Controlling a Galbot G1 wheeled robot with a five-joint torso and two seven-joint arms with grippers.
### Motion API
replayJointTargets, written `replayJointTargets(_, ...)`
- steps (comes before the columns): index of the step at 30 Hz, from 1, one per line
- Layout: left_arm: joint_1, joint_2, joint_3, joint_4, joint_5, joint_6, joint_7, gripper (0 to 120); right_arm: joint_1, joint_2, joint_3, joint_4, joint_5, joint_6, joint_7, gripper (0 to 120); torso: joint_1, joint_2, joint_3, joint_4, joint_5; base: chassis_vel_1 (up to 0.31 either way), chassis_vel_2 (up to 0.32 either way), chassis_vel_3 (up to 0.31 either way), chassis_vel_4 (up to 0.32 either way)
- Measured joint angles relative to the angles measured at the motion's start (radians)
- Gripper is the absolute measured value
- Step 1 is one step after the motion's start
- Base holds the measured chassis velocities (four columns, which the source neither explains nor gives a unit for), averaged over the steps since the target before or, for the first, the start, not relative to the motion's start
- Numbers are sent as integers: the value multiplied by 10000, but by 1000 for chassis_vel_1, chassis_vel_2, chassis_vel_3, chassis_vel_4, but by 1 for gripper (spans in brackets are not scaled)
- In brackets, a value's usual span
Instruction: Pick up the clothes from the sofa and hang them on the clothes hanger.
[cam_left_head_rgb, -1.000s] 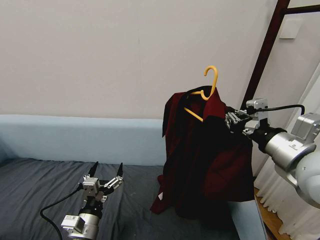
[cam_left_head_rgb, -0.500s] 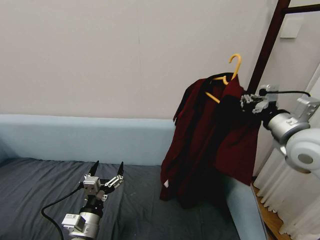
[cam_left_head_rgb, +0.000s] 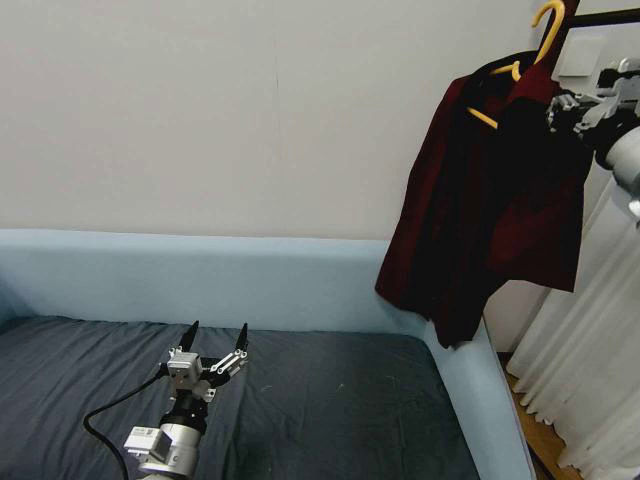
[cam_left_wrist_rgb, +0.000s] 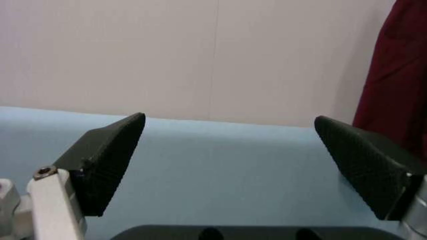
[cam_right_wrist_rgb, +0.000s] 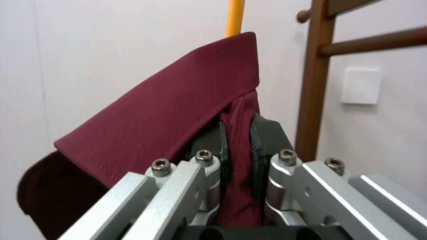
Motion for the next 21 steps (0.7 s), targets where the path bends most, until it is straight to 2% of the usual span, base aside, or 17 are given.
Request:
replayJointTargets(6, -2, 2, 2, -1, -3, 4, -3, 100, 1005, -346, -435, -276, 327, -657, 202, 7, 0, 0, 0, -1, 5, 0, 0, 0, 0)
replayJointTargets(9, -4, 5, 7, -4, -5, 9, -2, 100, 1998, -841, -863, -578, 494, -1925, 449, 7, -1, 0, -1, -4, 5, 0, 0, 0, 0)
replayJointTargets(14, -5, 6, 7, -5, -5, 12, -2, 100, 2473, -917, -1237, -805, 317, -2580, 537, 7, -1, 0, -1, -5, 5, 0, 0, 0, 0)
replayJointTargets(17, -6, 6, 9, -4, -6, 13, -6, 100, 3334, -560, -2218, -1259, -493, -2777, 524, 7, -1, 0, 0, -5, 9, 0, 0, 0, 0)
replayJointTargets(19, -6, 6, 10, -5, -7, 13, -10, 100, 4294, 30, -3185, -1829, -1184, -2832, 447, 7, -1, 0, 0, -2, 5, 0, 0, 0, 0)
replayJointTargets(20, -6, 6, 10, -5, -7, 13, -10, 100, 4294, 30, -3185, -1829, -1184, -2832, 447, 7, -1, 0, 0, -2, 5, 0, 0, 0, 0)
replayJointTargets(21, -8, 6, 10, -7, -6, 13, -8, 100, 4698, 346, -3612, -2164, -1520, -2847, 385, 7, -1, 0, 1, 4, -3, 0, 0, 0, 0)
